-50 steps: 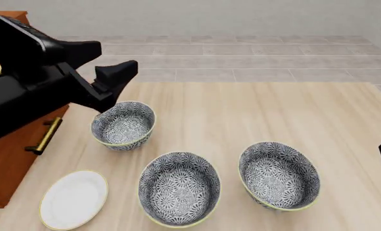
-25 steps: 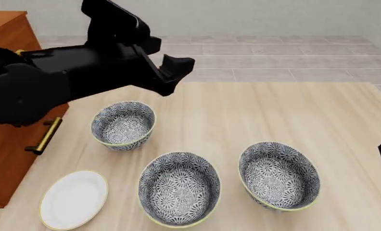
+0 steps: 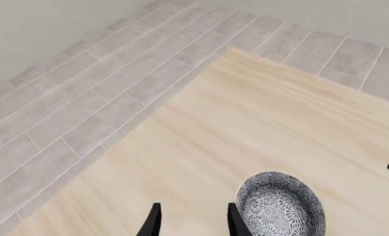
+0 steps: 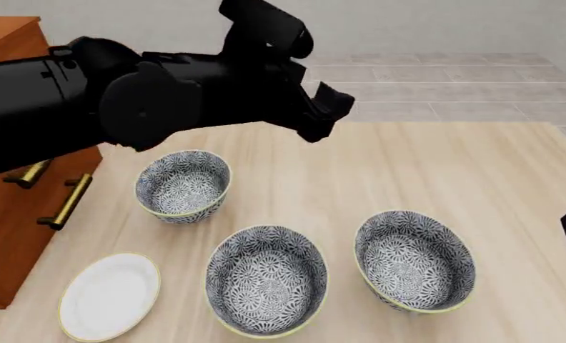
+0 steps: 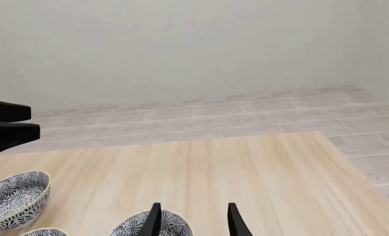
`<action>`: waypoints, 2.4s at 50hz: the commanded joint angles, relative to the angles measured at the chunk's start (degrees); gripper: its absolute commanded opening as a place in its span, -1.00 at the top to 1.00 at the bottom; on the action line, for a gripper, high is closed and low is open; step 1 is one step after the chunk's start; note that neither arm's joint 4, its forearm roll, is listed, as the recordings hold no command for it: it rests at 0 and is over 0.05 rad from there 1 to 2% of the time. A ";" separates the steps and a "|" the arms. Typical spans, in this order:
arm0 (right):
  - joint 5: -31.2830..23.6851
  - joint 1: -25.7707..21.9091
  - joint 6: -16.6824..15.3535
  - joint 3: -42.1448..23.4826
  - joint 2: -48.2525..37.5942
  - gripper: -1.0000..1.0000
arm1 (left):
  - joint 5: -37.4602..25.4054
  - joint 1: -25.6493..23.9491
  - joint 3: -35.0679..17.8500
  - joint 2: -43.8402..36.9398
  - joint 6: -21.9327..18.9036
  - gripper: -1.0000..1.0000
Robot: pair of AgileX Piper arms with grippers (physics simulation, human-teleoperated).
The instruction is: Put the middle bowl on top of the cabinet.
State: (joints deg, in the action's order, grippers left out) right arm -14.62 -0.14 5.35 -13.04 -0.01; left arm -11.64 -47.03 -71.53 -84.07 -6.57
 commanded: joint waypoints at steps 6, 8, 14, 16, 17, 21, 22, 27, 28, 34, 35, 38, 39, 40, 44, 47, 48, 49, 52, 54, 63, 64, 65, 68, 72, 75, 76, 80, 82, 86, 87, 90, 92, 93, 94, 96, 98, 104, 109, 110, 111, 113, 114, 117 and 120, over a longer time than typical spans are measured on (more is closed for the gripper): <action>-0.46 0.03 0.07 -0.09 0.00 -1.00 | -7.48 -4.23 -11.13 -6.93 0.41 -1.00; -0.49 0.04 0.05 -0.11 0.00 -1.00 | -7.34 -3.73 -11.34 -6.87 -0.05 -1.00; -0.27 0.21 0.12 0.09 0.00 -1.00 | -10.35 -4.54 -15.85 -9.69 1.06 -1.00; -0.19 0.22 0.17 0.16 0.00 -1.00 | -10.63 -4.86 -16.58 -10.25 0.71 -1.00; -0.15 0.19 0.18 0.20 0.00 -1.00 | -10.93 -4.82 -17.08 -10.58 0.91 -1.00; -0.01 0.15 0.32 0.37 0.00 -1.00 | -13.53 -5.62 -19.79 -12.83 4.44 -1.00; 0.02 0.21 0.37 0.39 0.00 -1.00 | -13.05 -5.85 -19.54 -12.70 3.28 -1.00; 0.11 0.30 0.49 0.43 0.00 -1.00 | -12.38 -6.43 -19.16 -13.73 1.98 -1.00; 0.07 0.32 0.63 0.40 0.00 -1.00 | -12.76 -6.98 -19.40 -14.56 2.35 -1.00; -0.23 0.36 0.63 0.02 0.00 -1.00 | -12.36 -7.42 -19.05 -15.81 1.61 -1.00; -0.23 0.34 0.64 0.01 0.00 -1.00 | -12.46 -7.63 -19.20 -16.00 1.74 -1.00; -0.09 0.42 0.75 0.11 0.00 -1.00 | -13.97 -6.94 -20.36 -17.56 3.34 -1.00; -0.06 0.43 0.76 0.13 0.00 -1.00 | -14.32 -7.28 -20.62 -17.92 4.05 -1.00; -0.04 0.44 0.75 0.14 0.00 -1.00 | -13.87 -7.18 -20.35 -17.71 3.90 -1.00; -0.07 0.46 0.83 0.09 0.00 -1.00 | -15.70 -7.17 -21.47 -19.56 6.11 -1.00; -0.19 0.49 0.95 -0.02 0.00 -1.00 | -15.59 -7.48 -21.35 -20.15 6.19 -1.00; -0.21 0.51 0.98 -0.03 0.00 -1.00 | -15.38 -7.68 -21.25 -20.15 5.76 -1.00; -0.21 0.47 1.01 -0.04 0.00 -1.00 | -15.15 -8.34 -21.02 -20.22 5.38 -1.00; -0.24 0.55 1.19 -0.08 0.00 -1.00 | -15.13 -9.62 -20.84 -20.85 4.87 -1.00; -0.25 0.51 1.17 -0.13 0.00 -1.00 | -15.11 -9.55 -20.54 -21.30 5.08 -1.00; -0.37 0.56 1.23 -0.35 0.00 -1.00 | -15.22 -10.66 -20.21 -23.25 4.24 -1.00; -0.36 0.57 1.23 -0.35 0.00 -1.00 | -15.27 -10.97 -20.19 -23.59 4.03 -1.00; -0.33 0.60 1.27 -0.33 0.00 -1.00 | -14.87 -10.87 -19.79 -23.57 3.72 -1.00; -0.17 0.69 1.34 -0.21 0.00 -1.00 | -14.51 -10.14 -19.49 -24.15 3.58 -1.00; 0.02 0.71 1.38 -0.06 0.00 -1.00 | -14.29 -8.09 -18.63 -24.66 3.10 -1.00; 0.04 0.77 1.51 -0.08 0.00 -1.00 | -14.26 -7.83 -18.35 -25.03 4.07 -1.00; 0.04 0.77 1.55 -0.08 0.00 -1.00 | -14.30 -7.33 -18.24 -25.43 3.63 -1.00; 0.11 0.78 1.60 -0.03 0.00 -1.00 | -13.73 -7.00 -17.63 -25.59 3.75 -1.00; 0.15 0.81 1.64 -0.01 0.00 -1.00 | -13.62 -7.19 -17.54 -25.62 3.84 -1.00; 0.18 0.79 1.68 0.03 0.00 -1.00 | -13.41 -7.08 -17.59 -26.15 4.29 -1.00; 0.17 0.83 1.74 0.03 0.00 -1.00 | -13.48 -7.30 -17.61 -26.34 4.59 -1.00; 0.18 0.84 1.76 0.02 0.00 -1.00 | -13.24 -7.21 -17.37 -26.53 4.82 -1.00; 0.24 0.84 1.78 0.08 0.00 -1.00 | -13.04 -6.86 -17.31 -26.69 5.08 -1.00; 0.30 0.83 1.79 0.14 0.00 -1.00 | -13.02 -6.89 -17.30 -26.83 5.32 -1.00; 0.34 0.82 1.80 0.18 0.00 -1.00 | -12.84 -6.65 -17.14 -26.84 5.36 -1.00; 0.39 0.79 1.87 0.25 0.00 -1.00 | -12.76 -6.91 -17.09 -27.21 5.95 -1.00; 0.42 0.79 1.92 0.29 0.00 -1.00 | -11.81 -6.12 -16.31 -27.32 5.79 -1.00; 0.63 0.82 2.00 0.52 0.00 -1.00 | -10.93 -6.08 -15.67 -28.22 6.06 -1.00; 1.03 0.75 1.96 0.98 0.00 -1.00 | -10.62 -6.42 -15.35 -28.75 7.27 -1.00; 1.05 0.76 1.96 1.00 0.00 -1.00 | -10.42 -6.34 -15.18 -28.78 7.30 -1.00; 1.05 0.74 1.95 1.02 0.00 -1.00 | -10.23 -6.48 -15.01 -29.06 7.65 -1.00; 0.94 0.75 1.94 0.90 0.00 -1.00 | -9.78 -6.52 -14.58 -29.23 7.78 -1.00; 0.86 0.76 1.97 0.83 0.00 -1.00 | -9.41 -6.32 -14.33 -29.42 7.95 -1.00; 0.97 0.78 2.00 0.97 0.00 -1.00 | -9.19 -6.49 -14.12 -29.68 8.44 -1.00; 0.77 0.78 1.98 0.74 0.00 -1.00 | -8.98 -6.63 -14.06 -29.95 8.77 -1.00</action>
State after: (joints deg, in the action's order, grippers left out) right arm -13.79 0.63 7.30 -12.26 0.00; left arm -21.81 -53.54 -86.50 -113.01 0.96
